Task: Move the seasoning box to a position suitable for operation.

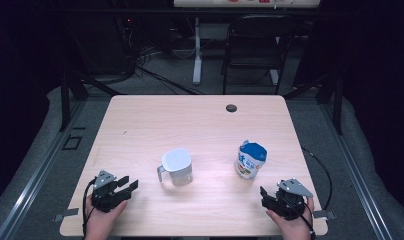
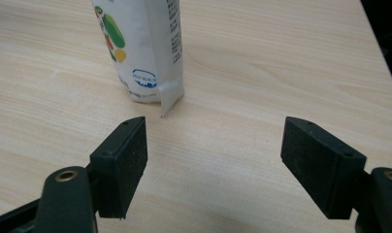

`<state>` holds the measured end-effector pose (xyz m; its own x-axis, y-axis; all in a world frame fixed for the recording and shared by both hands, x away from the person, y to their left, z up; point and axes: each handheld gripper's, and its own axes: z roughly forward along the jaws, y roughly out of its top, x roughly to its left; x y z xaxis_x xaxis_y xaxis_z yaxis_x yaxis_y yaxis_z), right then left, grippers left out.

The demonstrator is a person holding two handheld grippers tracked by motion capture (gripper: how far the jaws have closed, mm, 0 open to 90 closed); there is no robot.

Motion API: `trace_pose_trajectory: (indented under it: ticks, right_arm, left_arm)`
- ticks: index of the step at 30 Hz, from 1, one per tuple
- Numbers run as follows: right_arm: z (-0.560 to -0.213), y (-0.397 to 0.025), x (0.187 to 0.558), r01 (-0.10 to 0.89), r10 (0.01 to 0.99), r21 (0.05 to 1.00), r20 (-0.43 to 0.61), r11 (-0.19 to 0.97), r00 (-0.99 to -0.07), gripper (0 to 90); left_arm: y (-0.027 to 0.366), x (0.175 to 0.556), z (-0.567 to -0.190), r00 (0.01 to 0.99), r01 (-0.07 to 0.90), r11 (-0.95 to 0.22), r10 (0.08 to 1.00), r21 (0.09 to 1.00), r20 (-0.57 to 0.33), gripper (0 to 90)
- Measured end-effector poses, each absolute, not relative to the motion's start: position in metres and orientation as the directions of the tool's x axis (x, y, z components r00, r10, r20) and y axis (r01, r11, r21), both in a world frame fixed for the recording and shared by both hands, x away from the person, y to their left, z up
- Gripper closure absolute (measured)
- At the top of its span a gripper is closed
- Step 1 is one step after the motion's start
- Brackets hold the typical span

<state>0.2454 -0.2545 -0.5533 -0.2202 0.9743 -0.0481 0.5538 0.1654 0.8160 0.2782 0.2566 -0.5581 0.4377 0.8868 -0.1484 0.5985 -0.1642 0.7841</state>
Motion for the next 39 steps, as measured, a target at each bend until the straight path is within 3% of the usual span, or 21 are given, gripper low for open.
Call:
trace_pose_trajectory:
  ticks: [3, 8, 11, 19, 24, 39]
  right_arm:
    - [-0.553, -0.254, 0.245, 0.537, 0.973, 0.827, -0.051, 0.167, -0.224, 26.9]
    - [-0.557, -0.251, 0.246, 0.53, 0.956, 0.827, -0.031, 0.189, -0.293, 48.3]
    - [-0.557, -0.247, 0.245, 0.516, 0.95, 0.834, -0.033, 0.198, -0.311, 52.0]
    - [-0.55, -0.24, 0.239, 0.506, 0.953, 0.84, -0.046, 0.198, -0.298, 52.9]
    - [-0.55, -0.242, 0.236, 0.507, 0.963, 0.846, -0.027, 0.166, -0.27, 59.5]
    - [-0.551, -0.246, 0.239, 0.534, 0.964, 0.831, -0.008, 0.154, -0.266, 58.8]
  left_arm:
    - [0.253, 0.278, -0.558, 0.445, 0.593, -0.176, 0.885, 0.786, -0.137, 55.4]
    - [0.247, 0.28, -0.559, 0.474, 0.58, -0.192, 0.87, 0.792, -0.135, 54.7]
    - [0.247, 0.281, -0.56, 0.472, 0.587, -0.187, 0.87, 0.788, -0.146, 53.1]
    - [0.245, 0.281, -0.56, 0.471, 0.578, -0.185, 0.871, 0.794, -0.14, 49.4]
    - [0.244, 0.278, -0.559, 0.457, 0.572, -0.15, 0.874, 0.807, -0.161, 49.5]
    - [0.235, 0.277, -0.551, 0.47, 0.524, -0.205, 0.879, 0.827, -0.08, 54.7]
